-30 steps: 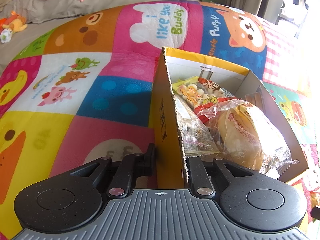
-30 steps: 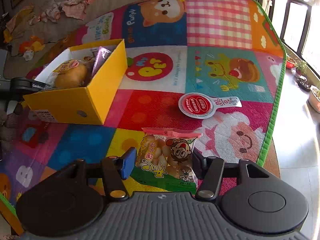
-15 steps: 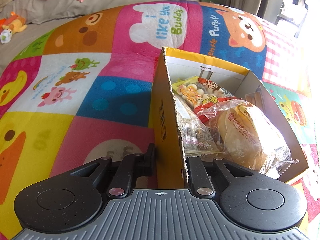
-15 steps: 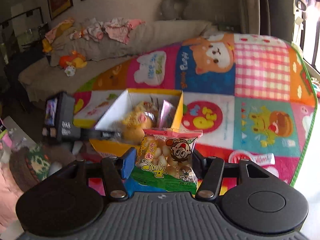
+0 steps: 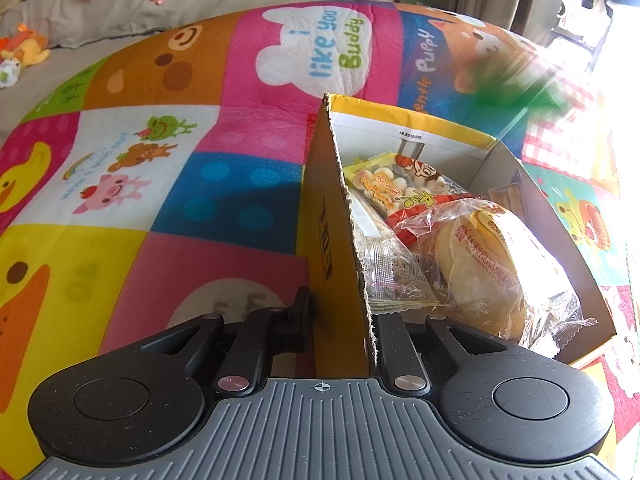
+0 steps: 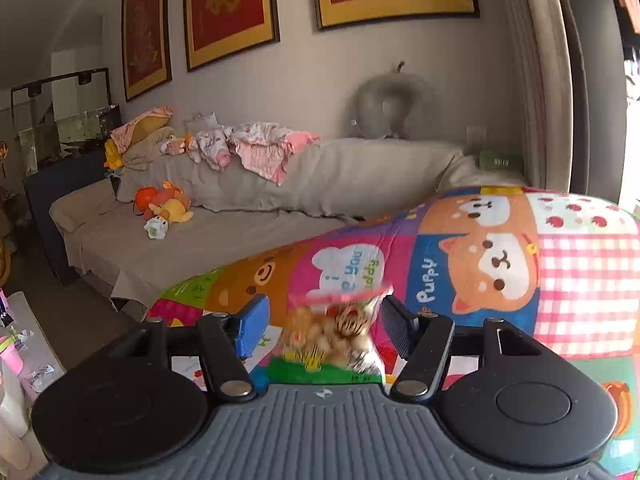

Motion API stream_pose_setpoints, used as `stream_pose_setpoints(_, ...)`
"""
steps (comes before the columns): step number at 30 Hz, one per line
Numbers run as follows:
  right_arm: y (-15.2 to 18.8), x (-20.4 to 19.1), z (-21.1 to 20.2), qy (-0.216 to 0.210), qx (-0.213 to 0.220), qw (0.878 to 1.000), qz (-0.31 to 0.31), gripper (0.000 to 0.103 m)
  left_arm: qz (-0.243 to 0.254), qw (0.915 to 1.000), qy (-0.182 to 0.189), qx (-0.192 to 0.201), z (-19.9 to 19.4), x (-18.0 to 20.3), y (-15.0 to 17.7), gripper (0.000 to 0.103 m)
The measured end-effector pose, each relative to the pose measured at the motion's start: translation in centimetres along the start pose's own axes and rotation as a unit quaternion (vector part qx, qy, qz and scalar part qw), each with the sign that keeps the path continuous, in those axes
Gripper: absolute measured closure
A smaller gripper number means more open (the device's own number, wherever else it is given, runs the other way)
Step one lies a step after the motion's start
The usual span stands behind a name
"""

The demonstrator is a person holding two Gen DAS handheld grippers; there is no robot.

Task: Organize objects
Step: 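Carry the green bag with the right gripper and drop it into the box, then move the right gripper to the red-lidded snack cup on the mat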

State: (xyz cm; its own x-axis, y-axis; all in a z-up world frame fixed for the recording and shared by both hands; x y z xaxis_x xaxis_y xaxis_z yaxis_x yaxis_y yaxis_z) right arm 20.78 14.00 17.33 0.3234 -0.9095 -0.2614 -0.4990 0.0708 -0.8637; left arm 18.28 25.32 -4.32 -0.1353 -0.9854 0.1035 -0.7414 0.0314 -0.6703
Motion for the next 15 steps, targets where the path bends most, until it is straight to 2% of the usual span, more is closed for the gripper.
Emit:
stream_pose_setpoints(3, 1.1, 1.6, 1.0, 0.004, -0.024, 0.999, 0.023, 0.040, 0.000, 1.0000, 0.000, 0.001, 0.1, 0.0, 0.0, 0.087)
stream_pose_setpoints(5, 2.0, 3.3, 0.9, 0.021, -0.031, 0.999, 0.028, 0.034, -0.001, 1.0000, -0.001, 0.001, 0.1, 0.0, 0.0, 0.087)
stream_pose_setpoints(10, 5.1, 9.8, 0.0, 0.089, -0.057, 0.994, 0.041, 0.030, -0.003, 1.0000, 0.000, 0.003, 0.0, 0.0, 0.0, 0.087)
stream_pose_setpoints(15, 9.4, 17.0, -1.0, 0.153, -0.096, 0.981, 0.067, 0.030, -0.002, 1.0000, 0.000, 0.003, 0.0, 0.0, 0.0, 0.087)
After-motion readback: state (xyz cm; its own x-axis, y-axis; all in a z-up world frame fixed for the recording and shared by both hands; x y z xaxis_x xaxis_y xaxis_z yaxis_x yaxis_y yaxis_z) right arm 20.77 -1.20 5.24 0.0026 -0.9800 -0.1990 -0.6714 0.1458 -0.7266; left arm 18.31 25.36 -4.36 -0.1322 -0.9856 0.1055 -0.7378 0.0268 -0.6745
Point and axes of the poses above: each gripper's, at about its wrist camera, not at the fingertips, and z roughly the way its jaws point, x to its right, y to its underside, the point moved 10 cm from there along z, roughly the way its jaws point, and after that the axes turned 9 degrees about z, right-handed, at the moved point
